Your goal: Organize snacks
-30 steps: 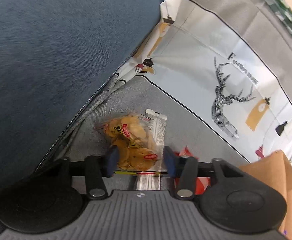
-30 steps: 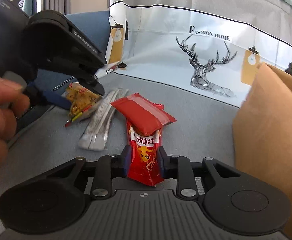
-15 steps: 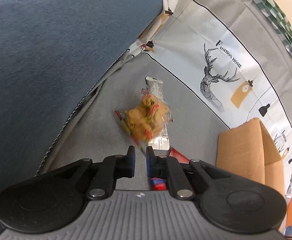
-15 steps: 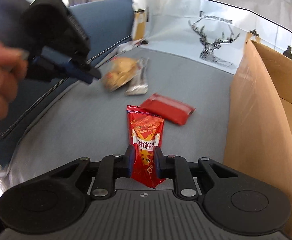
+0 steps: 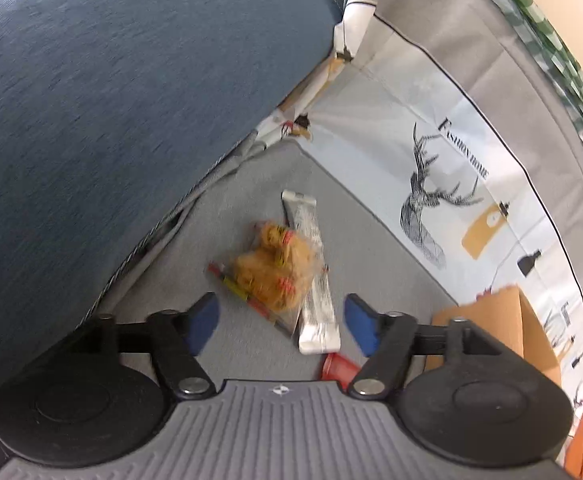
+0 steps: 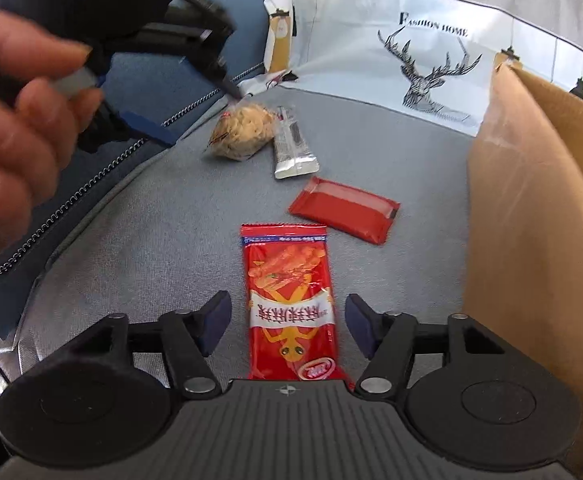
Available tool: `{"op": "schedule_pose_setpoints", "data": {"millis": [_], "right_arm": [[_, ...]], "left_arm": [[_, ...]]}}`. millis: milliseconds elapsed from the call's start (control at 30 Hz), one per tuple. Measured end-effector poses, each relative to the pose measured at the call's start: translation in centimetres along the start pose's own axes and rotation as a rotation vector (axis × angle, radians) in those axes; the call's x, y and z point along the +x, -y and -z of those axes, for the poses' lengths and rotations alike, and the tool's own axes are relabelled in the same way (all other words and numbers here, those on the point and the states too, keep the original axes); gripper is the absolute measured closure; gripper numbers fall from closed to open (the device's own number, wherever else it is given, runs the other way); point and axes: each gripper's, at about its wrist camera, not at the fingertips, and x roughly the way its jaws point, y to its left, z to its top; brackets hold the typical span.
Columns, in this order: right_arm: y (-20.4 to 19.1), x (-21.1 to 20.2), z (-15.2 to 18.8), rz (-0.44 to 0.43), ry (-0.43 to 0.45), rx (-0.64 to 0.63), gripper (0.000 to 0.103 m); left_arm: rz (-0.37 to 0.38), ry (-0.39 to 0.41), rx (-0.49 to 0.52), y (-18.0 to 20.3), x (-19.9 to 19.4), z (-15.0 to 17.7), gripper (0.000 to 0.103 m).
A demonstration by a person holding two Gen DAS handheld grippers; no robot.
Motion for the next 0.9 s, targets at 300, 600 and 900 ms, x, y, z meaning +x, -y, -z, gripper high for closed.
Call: {"op": "schedule_pose_setpoints", "data": {"millis": [300, 600, 900], "right_arm": [[-0.3, 1.9, 0.0, 0.017, -0.053, -0.018, 0.036], [-0.6, 1.5, 0.1, -0.004, -0.041, -0.048, 0.054], [-0.4, 0.6, 0.0, -0.017, -0.005, -0.031, 0.060]], "left_arm": [[-0.063, 0.012, 0.106, 2.4, 3.8, -1.6, 0.018], [-0.090, -0.005, 0.245, 3.5, 5.6, -1.3, 0.054], [-0.018, 0.021, 0.263, 3.4, 2.4, -0.6, 0.099]]}}
